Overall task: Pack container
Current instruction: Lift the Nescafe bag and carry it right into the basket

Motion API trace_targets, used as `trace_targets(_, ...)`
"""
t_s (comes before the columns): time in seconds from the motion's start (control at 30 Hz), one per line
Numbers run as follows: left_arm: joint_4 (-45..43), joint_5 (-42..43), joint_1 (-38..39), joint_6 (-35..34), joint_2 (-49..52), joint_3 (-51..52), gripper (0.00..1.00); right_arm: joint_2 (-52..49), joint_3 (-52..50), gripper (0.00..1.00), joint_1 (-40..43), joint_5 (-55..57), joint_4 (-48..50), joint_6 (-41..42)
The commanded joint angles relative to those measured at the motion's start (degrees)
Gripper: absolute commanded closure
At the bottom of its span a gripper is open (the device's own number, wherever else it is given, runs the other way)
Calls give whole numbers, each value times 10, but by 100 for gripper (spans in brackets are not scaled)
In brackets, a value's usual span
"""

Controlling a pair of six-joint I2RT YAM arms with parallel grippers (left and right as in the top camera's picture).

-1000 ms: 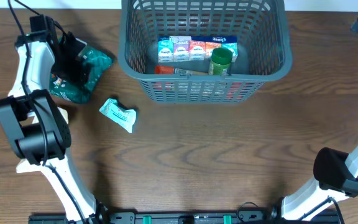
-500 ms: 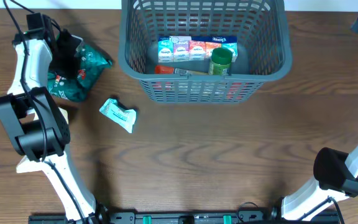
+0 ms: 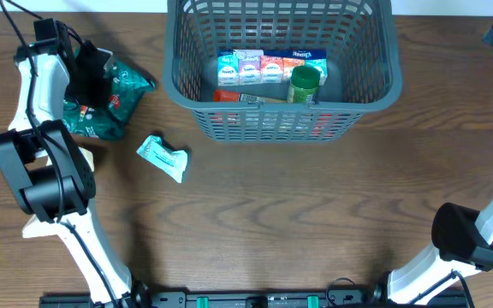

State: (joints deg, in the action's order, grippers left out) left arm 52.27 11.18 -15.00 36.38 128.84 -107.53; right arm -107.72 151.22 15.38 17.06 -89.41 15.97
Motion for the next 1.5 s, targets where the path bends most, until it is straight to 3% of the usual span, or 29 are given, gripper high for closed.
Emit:
trace_targets(0.0, 19, 22, 7, -12, -1, 29, 94, -2, 0, 1, 3, 1, -2, 7)
trace_targets(0.47, -7, -5, -1, -41, -155, 28, 94, -2, 0, 1, 3, 1, -2, 7)
trace_targets(0.87, 3, -17, -13, -70, -201, 19, 94, -2, 0, 1, 3, 1, -2, 7)
trace_targets(1.17, 18, -8, -12, -158, -232, -109, 94, -2, 0, 1, 3, 1, -2, 7)
trace_targets(1.3, 32, 34, -11, -195, -251, -184, 94, -2, 0, 1, 3, 1, -2, 7)
trace_targets(1.47, 23, 148, -6, -242, -278, -244, 94, -2, 0, 1, 3, 1, -2, 7)
